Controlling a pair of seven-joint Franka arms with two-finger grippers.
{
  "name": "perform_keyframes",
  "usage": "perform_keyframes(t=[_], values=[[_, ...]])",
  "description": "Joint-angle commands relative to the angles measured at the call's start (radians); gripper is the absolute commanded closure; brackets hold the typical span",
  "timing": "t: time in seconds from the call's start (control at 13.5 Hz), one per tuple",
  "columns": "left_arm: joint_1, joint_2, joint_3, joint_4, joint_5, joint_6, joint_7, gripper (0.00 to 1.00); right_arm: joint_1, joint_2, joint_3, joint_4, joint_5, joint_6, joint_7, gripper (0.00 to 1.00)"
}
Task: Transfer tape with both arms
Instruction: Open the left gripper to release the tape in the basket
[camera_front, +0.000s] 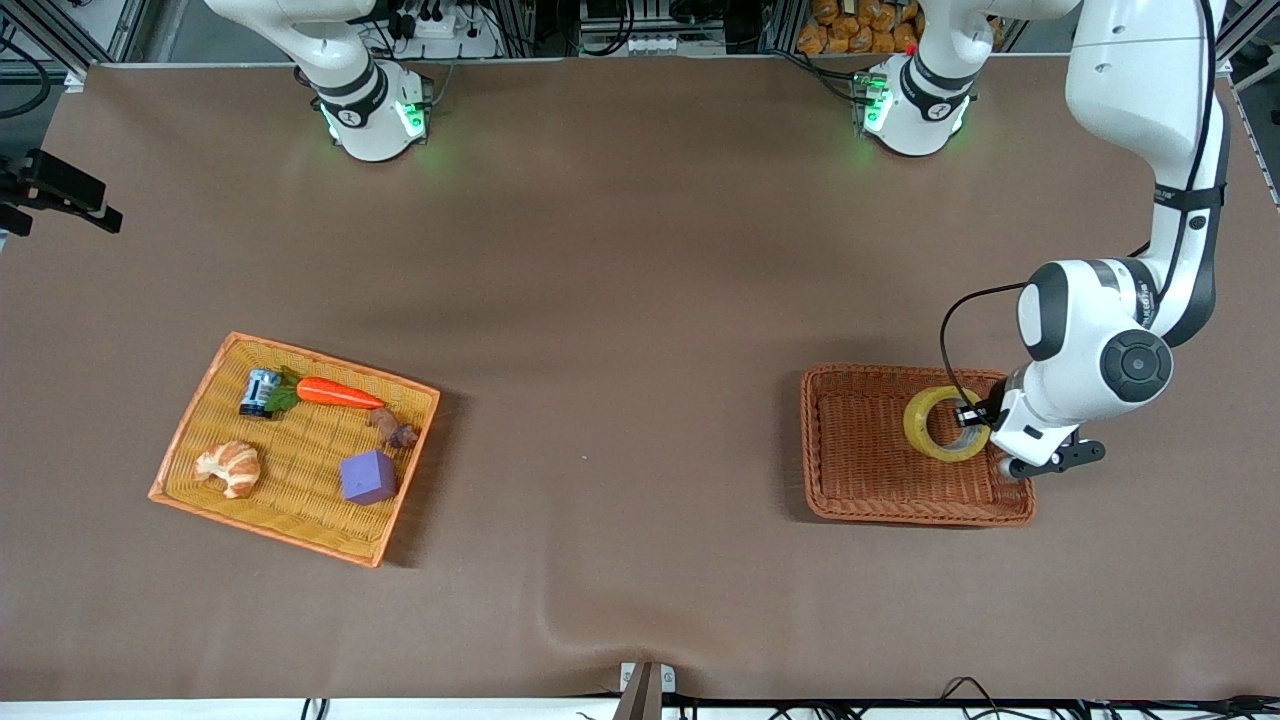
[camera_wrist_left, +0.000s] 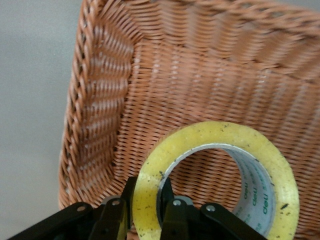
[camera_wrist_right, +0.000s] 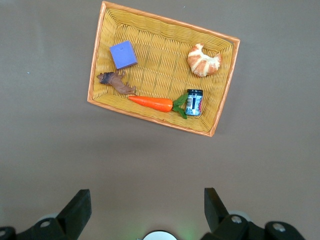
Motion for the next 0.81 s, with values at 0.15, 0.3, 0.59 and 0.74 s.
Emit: perform_keyframes(t=[0.15,0.3,0.59,0.74], values=[[0.004,-0.04,-0.008,0.078,-0.002,-0.015,0.025,0.0,0.001,-0.013,0.0,-0.002,-0.013,-0.003,-0.013,0.0],[0.04,-0.094,-0.012,0.144,-0.002,-0.091,0.031,0.0,0.0,-0.013,0.0,-0.002,-0.013,-0.003,-0.013,0.0],[0.042,-0.209,-0.017,0.282,-0.011,-0.312,0.029,0.0,0.0,-0.019,-0.002,-0.002,-0.013,-0.004,-0.013,0.0],[0.038,-0.256,-0.014,0.344,-0.004,-0.413,0.028,0.0,0.0,-0.019,-0.002,-0.002,-0.013,-0.004,-0.013,0.0]])
